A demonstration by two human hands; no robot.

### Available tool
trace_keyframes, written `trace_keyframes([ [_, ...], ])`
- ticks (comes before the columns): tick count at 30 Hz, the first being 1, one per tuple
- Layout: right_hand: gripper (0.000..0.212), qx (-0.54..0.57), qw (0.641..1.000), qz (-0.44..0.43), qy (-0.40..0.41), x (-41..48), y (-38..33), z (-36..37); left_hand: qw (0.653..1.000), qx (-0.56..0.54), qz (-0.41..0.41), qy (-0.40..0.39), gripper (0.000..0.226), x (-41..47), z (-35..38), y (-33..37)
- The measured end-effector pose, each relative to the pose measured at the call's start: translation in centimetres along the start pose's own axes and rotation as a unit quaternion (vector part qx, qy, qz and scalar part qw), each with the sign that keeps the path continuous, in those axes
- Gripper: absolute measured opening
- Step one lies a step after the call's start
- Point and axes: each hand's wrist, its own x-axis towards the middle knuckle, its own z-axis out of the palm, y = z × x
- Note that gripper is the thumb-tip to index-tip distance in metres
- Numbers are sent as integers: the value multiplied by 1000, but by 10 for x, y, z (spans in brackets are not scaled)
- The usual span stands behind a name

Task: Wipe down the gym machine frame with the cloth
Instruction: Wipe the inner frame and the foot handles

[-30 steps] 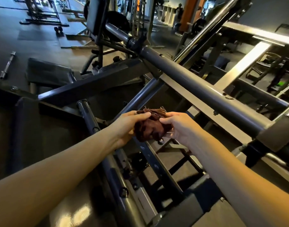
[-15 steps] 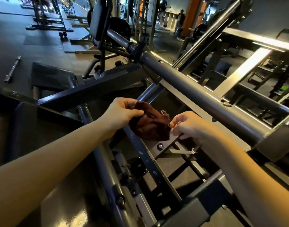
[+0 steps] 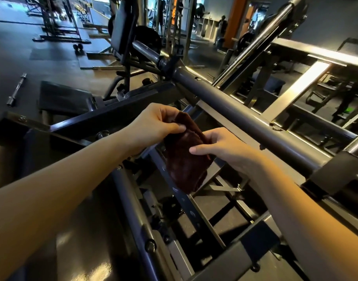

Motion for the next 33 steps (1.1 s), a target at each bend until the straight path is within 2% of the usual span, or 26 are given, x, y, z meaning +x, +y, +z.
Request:
trace_keyframes([
  [3, 47, -5, 1000, -8, 3, -4, -10, -3, 999, -45, -17, 7, 24, -4, -1, -10],
  [6, 43, -1, 1000, -9, 3, -6, -18, -7, 994, -63, -66, -58, 34, -11, -2, -23],
  [8, 38, 12, 1000, 14, 5, -6, -18, -10, 991, -60, -88, -82, 32, -14, 0, -32],
  [13, 37, 33, 990, 118, -64, -9, -6, -20, 984, -95, -149, -27, 29, -18, 11, -39],
  [14, 35, 27, 991, 123, -44, -8, -6, -21, 984, -83, -158, -18, 23, -17, 12, -37],
  [16, 29, 19, 993, 98, 58, -6, -13, -22, 986, -61, -157, -1, 11, -16, 13, -27],
  [18, 28, 55, 986, 25, 157, -10, -25, -25, 989, -74, -125, 7, 15, -14, 10, -18],
  [19, 30, 82, 981, -26, 171, -15, -31, -29, 988, -111, -106, 8, 16, -14, 8, -15],
  [21, 38, 134, 978, -112, 115, -30, -37, -31, 971, -226, -82, -4, 16, -14, 4, -11],
  [23, 44, 122, 988, -83, 40, -36, -32, -23, 946, -314, -76, -17, 23, -15, 1, -13],
  [25, 34, 62, 997, -18, 46, -33, -22, -13, 943, -320, -85, -19, 23, -16, 2, -19],
  [28, 21, 65, 995, 23, 73, -27, -19, -9, 952, -280, -123, -1, 20, -15, 1, -23],
  [31, 25, 90, 994, -2, 57, -32, -23, -15, 956, -266, -118, -15, 21, -17, -2, -25],
  [33, 27, 133, 988, -47, 62, -35, -26, -19, 948, -303, -91, -29, 24, -19, -5, -20],
])
